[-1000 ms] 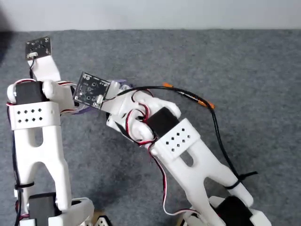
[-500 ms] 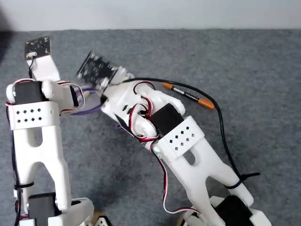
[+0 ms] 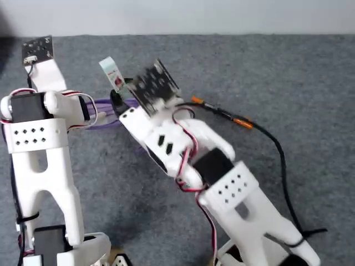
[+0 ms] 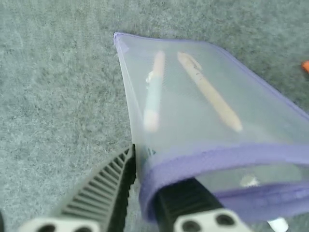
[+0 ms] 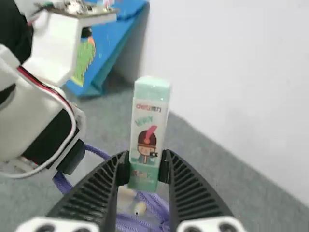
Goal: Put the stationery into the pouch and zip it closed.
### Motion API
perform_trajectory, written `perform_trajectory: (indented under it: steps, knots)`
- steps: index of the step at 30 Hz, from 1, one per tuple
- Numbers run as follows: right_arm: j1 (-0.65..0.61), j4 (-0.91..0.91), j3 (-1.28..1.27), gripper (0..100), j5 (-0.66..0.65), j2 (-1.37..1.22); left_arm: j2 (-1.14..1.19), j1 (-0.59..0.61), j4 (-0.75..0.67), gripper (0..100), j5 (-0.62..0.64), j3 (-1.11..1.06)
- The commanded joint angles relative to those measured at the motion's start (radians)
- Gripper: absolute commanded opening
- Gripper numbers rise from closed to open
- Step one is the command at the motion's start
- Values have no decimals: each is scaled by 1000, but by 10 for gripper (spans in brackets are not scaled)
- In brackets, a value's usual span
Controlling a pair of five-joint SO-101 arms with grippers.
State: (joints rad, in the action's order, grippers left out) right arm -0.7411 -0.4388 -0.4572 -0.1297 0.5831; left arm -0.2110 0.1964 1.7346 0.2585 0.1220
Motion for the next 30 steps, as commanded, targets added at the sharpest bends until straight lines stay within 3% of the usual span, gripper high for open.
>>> perform_trajectory:
  steps: [1,6,16,25,30]
  knots:
    - [-2,266,-164,8,9,88,-6,-8,18,12,11,76]
    - [-47,472,-287,8,9,64,43,-6,18,12,28,77]
    - [-62,661,-285,8,11,-162,60,-6,18,12,32,97]
    - [-79,625,-295,18,9,-196,60,-6,18,12,32,97]
    - [-77,512,-296,164,9,-180,60,-6,18,12,32,97]
